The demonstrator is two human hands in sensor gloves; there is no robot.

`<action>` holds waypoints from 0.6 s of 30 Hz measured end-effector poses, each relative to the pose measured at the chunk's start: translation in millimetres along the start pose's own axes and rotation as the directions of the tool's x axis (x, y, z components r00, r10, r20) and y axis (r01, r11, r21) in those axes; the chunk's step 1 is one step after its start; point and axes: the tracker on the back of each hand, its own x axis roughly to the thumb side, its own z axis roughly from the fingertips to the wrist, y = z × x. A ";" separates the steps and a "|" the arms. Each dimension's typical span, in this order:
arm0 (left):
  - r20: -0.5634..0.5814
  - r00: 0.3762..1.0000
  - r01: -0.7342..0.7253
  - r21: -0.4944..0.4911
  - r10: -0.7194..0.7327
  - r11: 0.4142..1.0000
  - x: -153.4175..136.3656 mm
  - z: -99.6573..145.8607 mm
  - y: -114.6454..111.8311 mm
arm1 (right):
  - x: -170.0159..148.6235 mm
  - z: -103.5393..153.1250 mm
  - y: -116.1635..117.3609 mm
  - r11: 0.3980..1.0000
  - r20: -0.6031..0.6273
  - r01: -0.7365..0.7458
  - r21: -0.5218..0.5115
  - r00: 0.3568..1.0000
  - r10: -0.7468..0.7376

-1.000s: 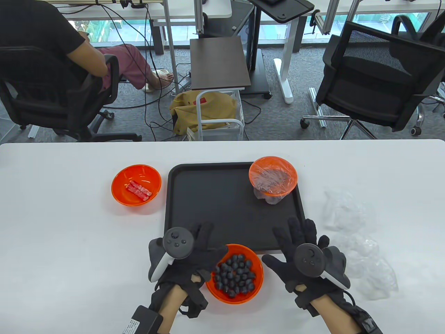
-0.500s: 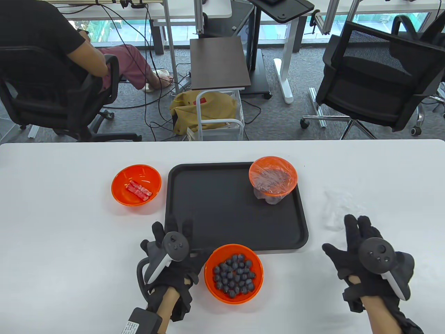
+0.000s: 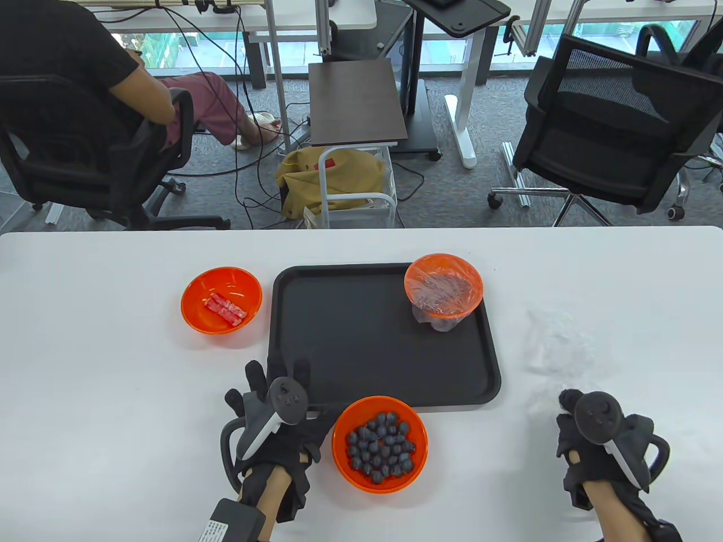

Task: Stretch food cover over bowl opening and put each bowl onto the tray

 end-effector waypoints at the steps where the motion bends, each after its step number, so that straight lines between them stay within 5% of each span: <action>1: -0.003 1.000 0.004 -0.004 -0.004 1.000 0.0 -0.1 -0.7 | 0.2 0.0 -1.1 1.000 0.000 0.002 -0.005 1.000 -0.002; 10: -0.043 0.998 0.048 -0.016 -0.049 0.999 -3.5 0.1 1.6 | 17.0 9.2 -44.7 0.982 0.091 0.151 -0.117 0.986 -0.141; 18: -0.084 0.996 0.001 -0.051 -0.005 0.999 -13.4 2.8 5.9 | 60.1 12.4 -81.1 0.947 0.246 0.301 -0.108 0.932 -0.268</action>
